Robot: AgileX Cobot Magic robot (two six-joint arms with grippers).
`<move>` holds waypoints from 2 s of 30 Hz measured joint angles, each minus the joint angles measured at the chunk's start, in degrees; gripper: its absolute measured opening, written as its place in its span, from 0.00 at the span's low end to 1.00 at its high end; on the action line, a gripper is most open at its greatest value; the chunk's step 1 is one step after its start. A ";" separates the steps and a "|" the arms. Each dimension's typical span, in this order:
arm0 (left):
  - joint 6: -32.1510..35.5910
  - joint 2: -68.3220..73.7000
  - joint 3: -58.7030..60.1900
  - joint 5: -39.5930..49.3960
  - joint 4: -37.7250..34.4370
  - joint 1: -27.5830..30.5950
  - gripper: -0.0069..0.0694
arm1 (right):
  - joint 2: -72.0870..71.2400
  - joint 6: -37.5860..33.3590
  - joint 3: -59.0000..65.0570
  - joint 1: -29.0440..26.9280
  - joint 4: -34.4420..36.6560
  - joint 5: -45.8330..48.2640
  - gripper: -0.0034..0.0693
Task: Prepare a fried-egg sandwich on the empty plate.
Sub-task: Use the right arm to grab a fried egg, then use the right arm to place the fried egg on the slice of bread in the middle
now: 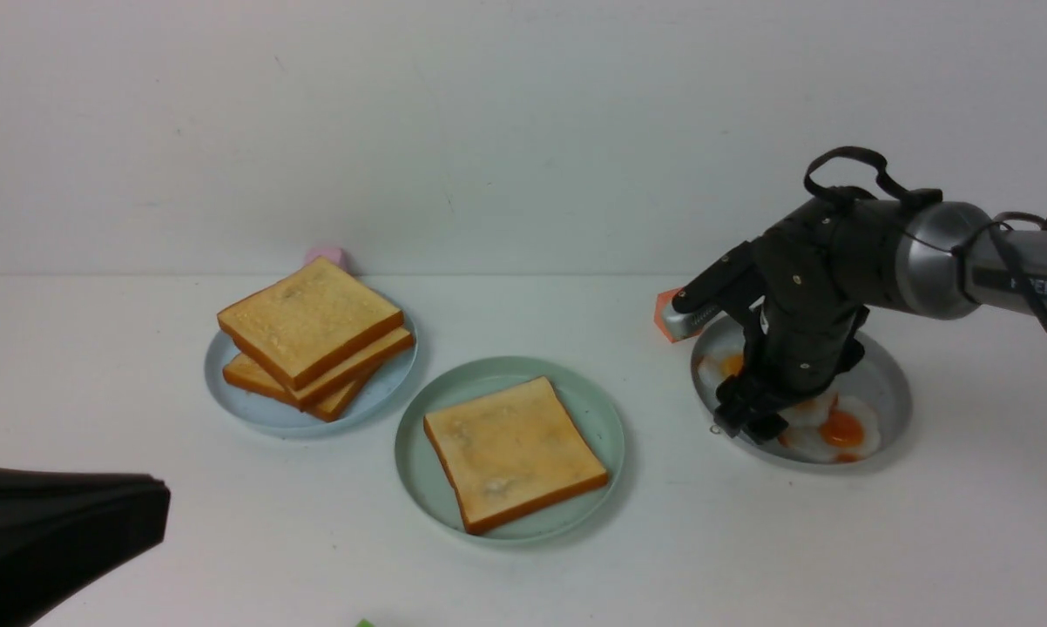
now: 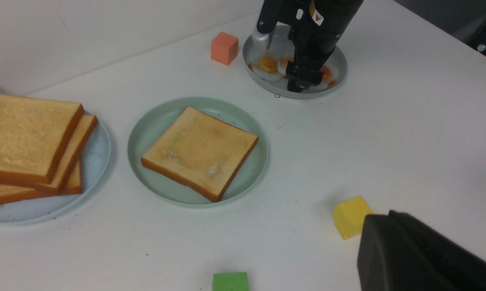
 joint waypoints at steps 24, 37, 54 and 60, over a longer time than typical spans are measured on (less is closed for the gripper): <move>0.00 0.00 0.00 0.59 0.00 0.00 0.09 | 0.38 -0.79 -0.43 1.22 -2.57 0.85 0.60; 1.47 0.00 0.00 1.32 0.00 0.00 0.10 | -2.66 -1.57 -0.50 2.21 -4.52 1.93 0.16; 1.53 0.00 0.00 1.32 0.33 0.00 0.10 | -15.57 4.92 -0.07 5.31 -4.98 7.25 0.16; 1.53 0.00 0.00 1.32 0.89 0.00 0.10 | -18.64 7.30 -0.07 16.82 -0.90 9.15 0.16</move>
